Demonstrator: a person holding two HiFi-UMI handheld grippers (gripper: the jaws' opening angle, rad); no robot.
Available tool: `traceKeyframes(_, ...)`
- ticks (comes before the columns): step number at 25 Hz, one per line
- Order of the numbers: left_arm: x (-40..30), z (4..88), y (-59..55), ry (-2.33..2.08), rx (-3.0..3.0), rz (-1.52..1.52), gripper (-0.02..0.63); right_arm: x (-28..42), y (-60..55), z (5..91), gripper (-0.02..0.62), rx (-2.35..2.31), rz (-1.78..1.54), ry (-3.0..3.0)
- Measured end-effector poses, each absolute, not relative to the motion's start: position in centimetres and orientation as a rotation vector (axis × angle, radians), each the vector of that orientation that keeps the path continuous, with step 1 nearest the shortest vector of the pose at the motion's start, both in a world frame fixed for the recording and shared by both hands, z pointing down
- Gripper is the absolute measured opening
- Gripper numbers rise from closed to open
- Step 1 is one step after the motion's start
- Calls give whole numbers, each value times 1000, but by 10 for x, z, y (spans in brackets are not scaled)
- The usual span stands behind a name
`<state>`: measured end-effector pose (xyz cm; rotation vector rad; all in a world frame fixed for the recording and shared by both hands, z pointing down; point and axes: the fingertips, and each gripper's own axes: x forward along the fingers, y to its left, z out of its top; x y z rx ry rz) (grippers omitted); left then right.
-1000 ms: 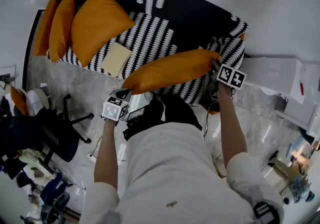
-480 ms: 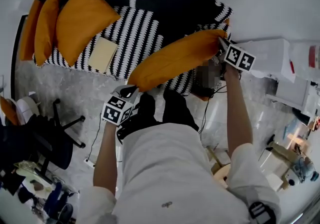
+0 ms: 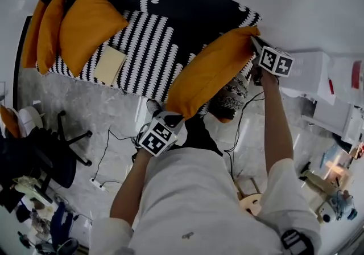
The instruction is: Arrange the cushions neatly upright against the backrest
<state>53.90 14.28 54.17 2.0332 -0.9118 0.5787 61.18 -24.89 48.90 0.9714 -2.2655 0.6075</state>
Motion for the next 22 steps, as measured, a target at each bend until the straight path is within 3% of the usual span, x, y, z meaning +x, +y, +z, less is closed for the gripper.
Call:
traceKeyframes(5,595,545,124,-921,1942,467,22,601,-277,507,21,801,601,-2336)
traceKeyframes(14,612,555,98,-1089,1719,365,23,546,-298,526,21,517,591,-2418)
traceKeyframes(22,654,603,89,-1058,1678,484,23,572,-309,594,23,450,539,-2276)
